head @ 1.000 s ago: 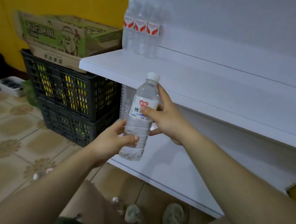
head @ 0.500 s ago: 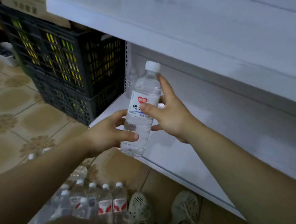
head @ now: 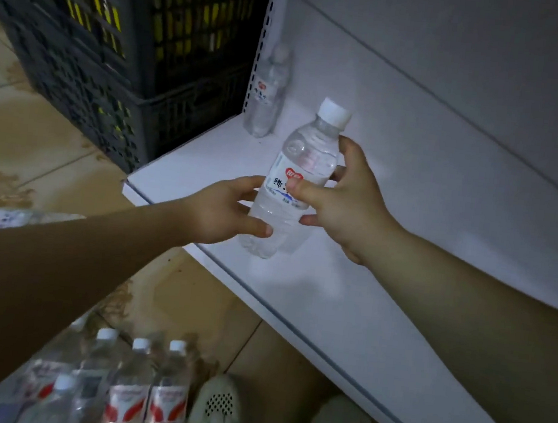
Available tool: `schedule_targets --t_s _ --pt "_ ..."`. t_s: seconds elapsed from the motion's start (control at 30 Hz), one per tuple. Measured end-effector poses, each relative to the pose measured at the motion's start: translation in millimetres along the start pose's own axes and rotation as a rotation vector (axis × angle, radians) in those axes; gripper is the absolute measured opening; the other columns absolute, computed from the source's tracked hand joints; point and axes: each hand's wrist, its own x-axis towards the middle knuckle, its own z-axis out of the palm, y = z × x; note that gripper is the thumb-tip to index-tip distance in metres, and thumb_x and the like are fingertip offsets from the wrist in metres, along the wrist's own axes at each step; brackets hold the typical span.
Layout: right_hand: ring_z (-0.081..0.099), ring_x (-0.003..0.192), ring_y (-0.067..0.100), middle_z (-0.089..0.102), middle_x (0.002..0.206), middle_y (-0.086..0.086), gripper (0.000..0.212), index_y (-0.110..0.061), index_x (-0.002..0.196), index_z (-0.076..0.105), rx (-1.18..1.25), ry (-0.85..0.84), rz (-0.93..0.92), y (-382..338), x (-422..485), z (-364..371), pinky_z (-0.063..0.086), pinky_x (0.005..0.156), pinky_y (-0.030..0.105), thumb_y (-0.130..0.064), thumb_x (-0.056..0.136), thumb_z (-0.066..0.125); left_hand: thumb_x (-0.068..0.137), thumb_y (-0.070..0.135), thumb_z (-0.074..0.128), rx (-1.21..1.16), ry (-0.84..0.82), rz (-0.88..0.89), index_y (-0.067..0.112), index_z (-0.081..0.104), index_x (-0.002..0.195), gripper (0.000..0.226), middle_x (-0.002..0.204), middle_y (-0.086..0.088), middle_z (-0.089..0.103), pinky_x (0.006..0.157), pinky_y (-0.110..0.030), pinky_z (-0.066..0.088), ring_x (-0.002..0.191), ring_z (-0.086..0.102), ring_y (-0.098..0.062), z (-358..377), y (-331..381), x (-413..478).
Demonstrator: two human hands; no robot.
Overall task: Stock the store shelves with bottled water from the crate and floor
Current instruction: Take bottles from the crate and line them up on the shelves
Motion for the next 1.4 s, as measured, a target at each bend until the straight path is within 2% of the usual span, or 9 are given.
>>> schedule_targets --t_s 0.1,0.27,0.43,0.63,0.87,0.93,1.03,1.27,1.4 --pt "0.060 0.108 0.012 0.055 0.107 -0.021 0.068 -0.038 0.132 0.037 -0.075 0.042 -0.031 23.9 30.9 10.1 0.056 0.090 0.044 -0.015 0.082 0.077 0.086 0.040 0.066 0.275 0.037 -0.071 0.034 0.042 0.140 0.059 0.137 0.007 0.052 0.099 -0.026 0.040 0.124 0.051 -0.016 -6.1 -29.9 33.3" --pt "0.060 0.107 0.013 0.053 0.107 -0.021 0.068 -0.037 0.133 0.035 -0.088 0.100 -0.074 58.8 83.2 25.2 0.054 0.092 0.046 -0.016 0.083 0.075 0.091 0.061 0.042 0.844 0.087 -0.250 0.028 0.024 0.151 0.070 0.159 0.001 0.021 0.118 -0.044 0.015 0.146 0.018 -0.023 -25.3 -90.3 74.6" --pt "0.058 0.110 0.014 0.057 0.114 -0.015 0.069 -0.033 0.137 0.036 -0.097 0.156 -0.119 82.3 135.5 40.3 0.051 0.097 0.046 -0.013 0.084 0.073 0.084 0.077 0.013 1.113 0.131 -0.277 0.039 -0.008 0.151 0.079 0.160 0.004 -0.016 0.112 -0.061 -0.011 0.146 -0.019 -0.024 -41.7 -127.7 108.8" --pt "0.057 0.110 0.011 0.057 0.121 -0.010 0.068 -0.029 0.142 0.033 -0.097 0.217 -0.170 92.8 187.4 49.5 0.049 0.092 0.028 -0.016 0.087 0.071 0.081 0.079 0.004 1.109 0.197 -0.180 0.042 -0.015 0.148 0.079 0.157 0.006 -0.024 0.115 -0.058 -0.011 0.143 -0.027 -0.020 -42.8 -155.0 109.0" --pt "0.055 0.119 0.024 0.050 0.134 0.005 0.079 -0.026 0.147 0.027 -0.168 0.329 -0.188 87.2 245.9 65.1 0.046 0.103 0.043 -0.022 0.081 0.071 0.077 0.080 0.002 1.065 0.200 -0.160 0.043 -0.015 0.147 0.081 0.156 0.008 -0.024 0.115 -0.056 -0.014 0.142 -0.028 -0.018 -45.8 -155.4 108.2" --pt "0.051 0.122 0.023 0.041 0.140 0.006 0.080 -0.023 0.150 0.023 -0.203 0.358 -0.185 84.5 256.2 63.8 0.041 0.106 0.032 -0.019 0.086 0.070 0.078 0.080 0.003 1.057 0.202 -0.151 0.043 -0.015 0.147 0.080 0.156 0.008 -0.024 0.114 -0.055 -0.015 0.142 -0.028 -0.017 -46.0 -155.2 108.8" --pt "0.047 0.123 0.021 0.028 0.145 0.008 0.080 -0.020 0.153 0.015 -0.260 0.394 -0.174 84.2 269.8 60.2 0.033 0.092 0.017 -0.018 0.091 0.066 0.080 0.079 0.006 1.042 0.196 -0.153 0.043 -0.013 0.148 0.080 0.157 0.008 -0.024 0.114 -0.054 -0.017 0.142 -0.029 -0.016 -46.8 -154.1 108.0" --pt "0.042 0.131 0.025 0.029 0.147 0.014 0.079 -0.012 0.153 0.016 -0.414 0.448 -0.251 87.0 285.0 56.7 0.028 0.097 0.014 -0.018 0.092 0.065 0.082 0.079 0.010 1.018 0.194 -0.156 0.043 -0.010 0.149 0.078 0.158 0.008 -0.022 0.114 -0.055 -0.017 0.143 -0.027 -0.017 -47.6 -152.0 107.1" --pt "0.041 0.133 0.028 0.031 0.147 0.015 0.088 -0.013 0.154 0.015 -0.498 0.466 -0.263 94.0 287.8 53.4 0.034 0.109 0.031 -0.027 0.087 0.070 0.083 0.079 0.011 1.031 0.187 -0.160 0.043 -0.009 0.149 0.077 0.159 0.008 -0.020 0.114 -0.055 -0.016 0.144 -0.026 -0.017 -48.3 -153.1 107.1"
